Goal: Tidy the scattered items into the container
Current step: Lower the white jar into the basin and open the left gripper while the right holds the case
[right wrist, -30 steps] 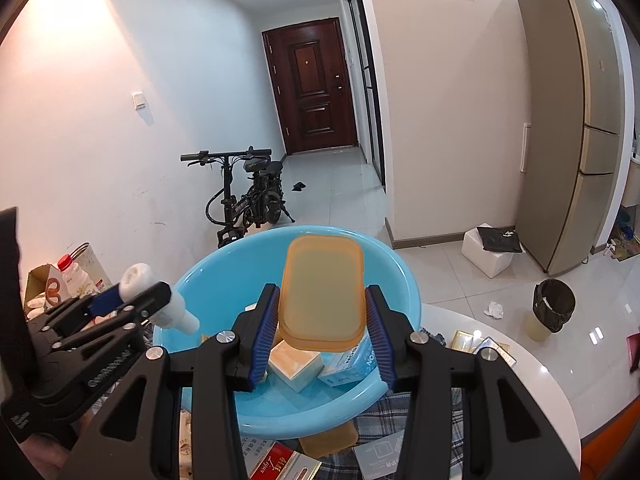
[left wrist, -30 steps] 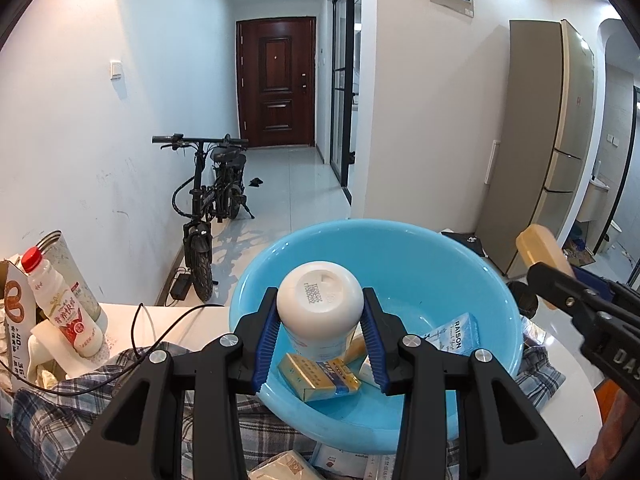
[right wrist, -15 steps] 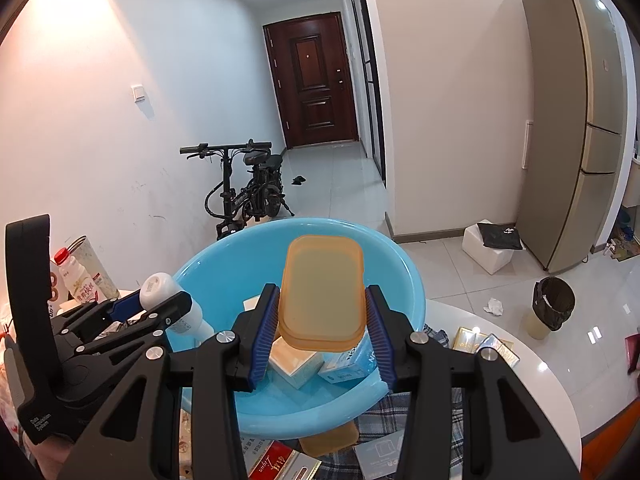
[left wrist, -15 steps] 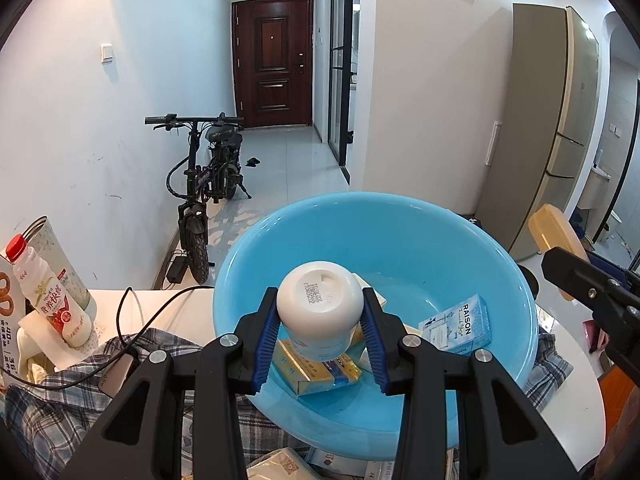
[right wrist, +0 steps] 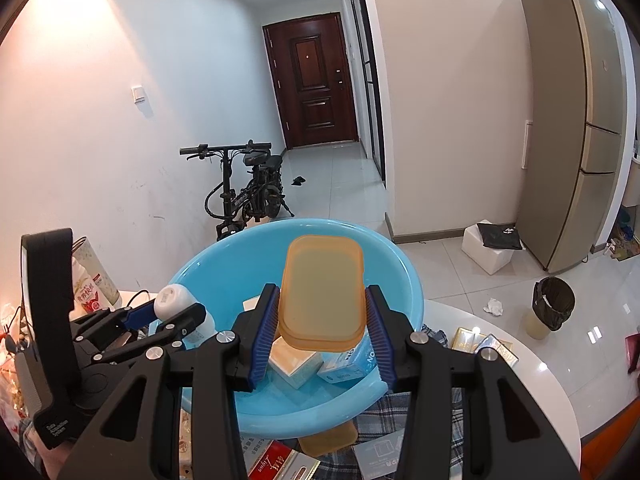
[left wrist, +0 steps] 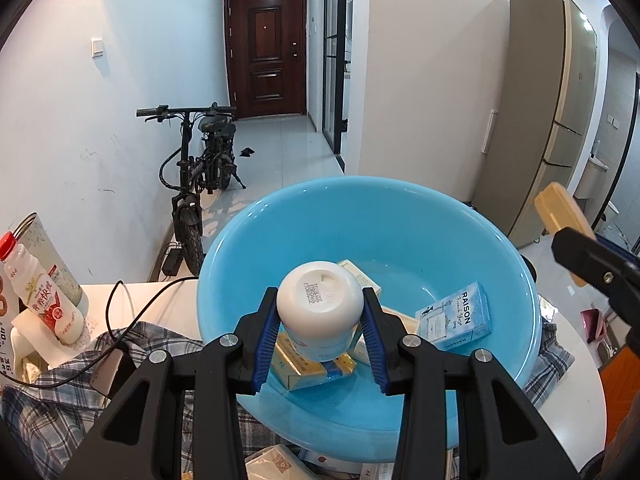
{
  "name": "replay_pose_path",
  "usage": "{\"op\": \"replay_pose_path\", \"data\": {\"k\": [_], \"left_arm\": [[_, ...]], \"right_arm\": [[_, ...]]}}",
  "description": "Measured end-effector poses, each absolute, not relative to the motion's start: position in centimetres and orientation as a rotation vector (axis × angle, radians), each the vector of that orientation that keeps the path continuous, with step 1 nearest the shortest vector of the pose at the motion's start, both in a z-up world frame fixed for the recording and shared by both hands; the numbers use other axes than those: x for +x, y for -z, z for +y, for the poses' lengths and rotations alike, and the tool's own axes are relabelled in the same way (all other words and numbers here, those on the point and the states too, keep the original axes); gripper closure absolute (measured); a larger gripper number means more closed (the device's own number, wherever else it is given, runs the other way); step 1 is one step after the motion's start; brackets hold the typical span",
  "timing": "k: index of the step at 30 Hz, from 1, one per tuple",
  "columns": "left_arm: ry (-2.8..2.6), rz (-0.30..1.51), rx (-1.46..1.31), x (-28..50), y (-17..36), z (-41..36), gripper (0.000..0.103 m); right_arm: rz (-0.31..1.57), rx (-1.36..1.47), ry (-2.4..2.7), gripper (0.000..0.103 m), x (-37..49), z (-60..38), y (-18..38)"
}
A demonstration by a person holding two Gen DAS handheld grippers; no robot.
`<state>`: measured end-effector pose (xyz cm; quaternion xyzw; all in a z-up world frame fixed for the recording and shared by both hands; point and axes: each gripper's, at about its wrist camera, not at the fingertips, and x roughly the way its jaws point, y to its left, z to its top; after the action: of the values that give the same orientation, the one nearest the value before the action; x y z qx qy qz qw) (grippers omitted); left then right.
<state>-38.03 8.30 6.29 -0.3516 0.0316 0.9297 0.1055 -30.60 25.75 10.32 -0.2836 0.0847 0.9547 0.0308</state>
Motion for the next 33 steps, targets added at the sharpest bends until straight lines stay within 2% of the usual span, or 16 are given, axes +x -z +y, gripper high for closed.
{"op": "replay_pose_path", "data": {"k": [28,29,30,31,32,33], "left_arm": [[-2.715,0.070,-1.157,-39.7,-4.1,8.2,0.061],[-2.717,0.072,-1.155,-39.7,-4.1,8.2,0.054],[-2.721,0.078,-1.152,-39.6,-4.2,8.2,0.030],[-2.730,0.087,-1.142,-39.5,-4.3,8.2,0.017],[-2.750,0.096,-1.106,-39.3,-4.6,8.2,0.007],[-2.771,0.097,-1.073,-39.0,-4.8,8.1,0.007]], "right_arm": [[0.255,-0.874,-2.939,0.061,-30.8,25.7,-10.8],[0.255,-0.874,-2.939,0.061,-30.8,25.7,-10.8],[0.256,-0.874,-2.939,0.061,-30.8,25.7,-10.8],[0.255,-0.874,-2.939,0.061,-30.8,25.7,-10.8],[0.254,-0.875,-2.939,0.061,-30.8,25.7,-10.7],[0.254,-0.875,-2.938,0.061,-30.8,25.7,-10.7]]}}
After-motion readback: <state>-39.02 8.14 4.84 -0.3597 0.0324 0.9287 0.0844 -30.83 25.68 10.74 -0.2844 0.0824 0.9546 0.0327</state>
